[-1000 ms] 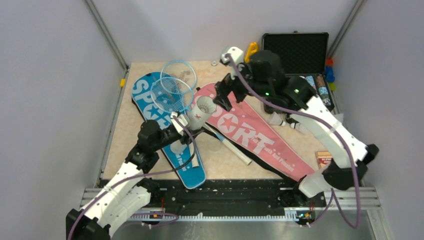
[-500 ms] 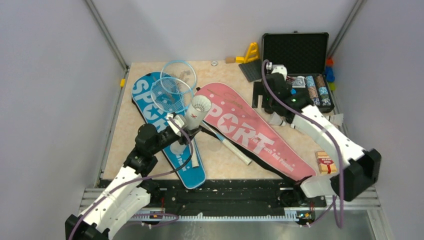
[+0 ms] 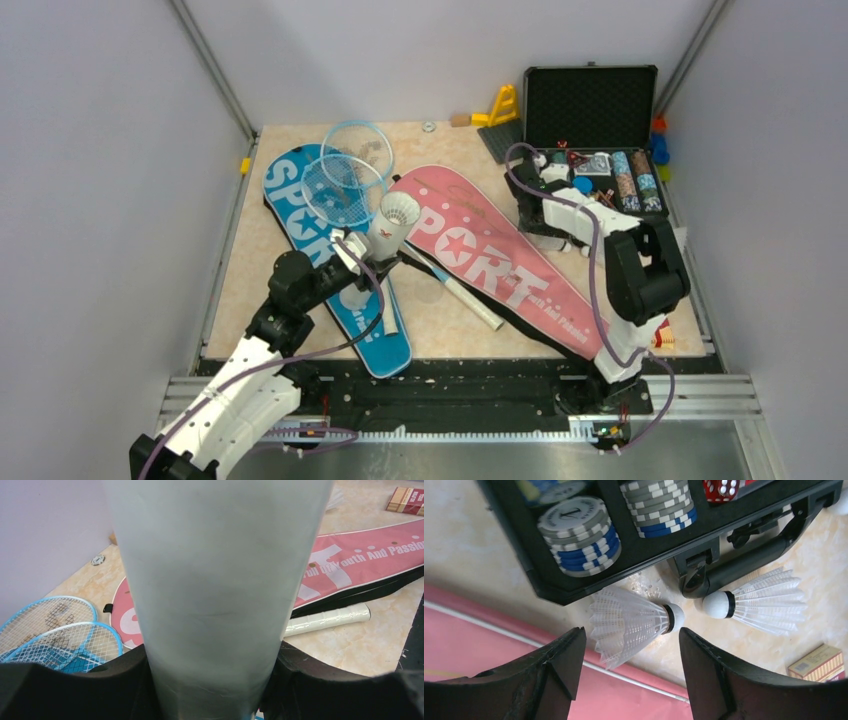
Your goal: Pack up the badminton gear
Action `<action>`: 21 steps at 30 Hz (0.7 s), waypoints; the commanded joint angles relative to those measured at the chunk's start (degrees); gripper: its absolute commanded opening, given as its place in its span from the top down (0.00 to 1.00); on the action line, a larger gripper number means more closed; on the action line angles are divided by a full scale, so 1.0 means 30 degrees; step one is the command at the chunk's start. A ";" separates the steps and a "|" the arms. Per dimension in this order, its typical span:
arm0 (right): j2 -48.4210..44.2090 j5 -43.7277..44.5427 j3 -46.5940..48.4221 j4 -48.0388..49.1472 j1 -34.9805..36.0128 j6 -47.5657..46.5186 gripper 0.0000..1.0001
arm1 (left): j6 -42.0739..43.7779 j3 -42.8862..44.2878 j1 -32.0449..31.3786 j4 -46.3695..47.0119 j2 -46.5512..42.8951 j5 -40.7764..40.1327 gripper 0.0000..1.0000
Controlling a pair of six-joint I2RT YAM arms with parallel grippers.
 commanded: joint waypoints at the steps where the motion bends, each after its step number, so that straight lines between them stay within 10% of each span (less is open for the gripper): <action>1: 0.1059 0.1036 0.0855 0.0214 -0.0464 0.0982 0.34 | -0.0078 0.0016 0.0031 0.0934 -0.0235 -0.0268 0.72; 7: 0.1107 0.2214 0.1081 -0.0946 -0.0468 0.1094 0.89 | -0.0086 0.0028 0.0032 0.0906 -0.0237 -0.0469 0.72; 11: -0.2429 0.0397 0.0641 -0.0384 -0.0427 -0.0437 1.00 | -0.0071 -0.0009 0.0032 0.0933 -0.0217 -0.0343 0.72; 21: -1.1430 -2.2924 0.0567 0.6164 -0.0431 -0.2885 1.00 | 0.0269 -0.0095 0.0032 0.0978 -0.0136 0.1064 0.72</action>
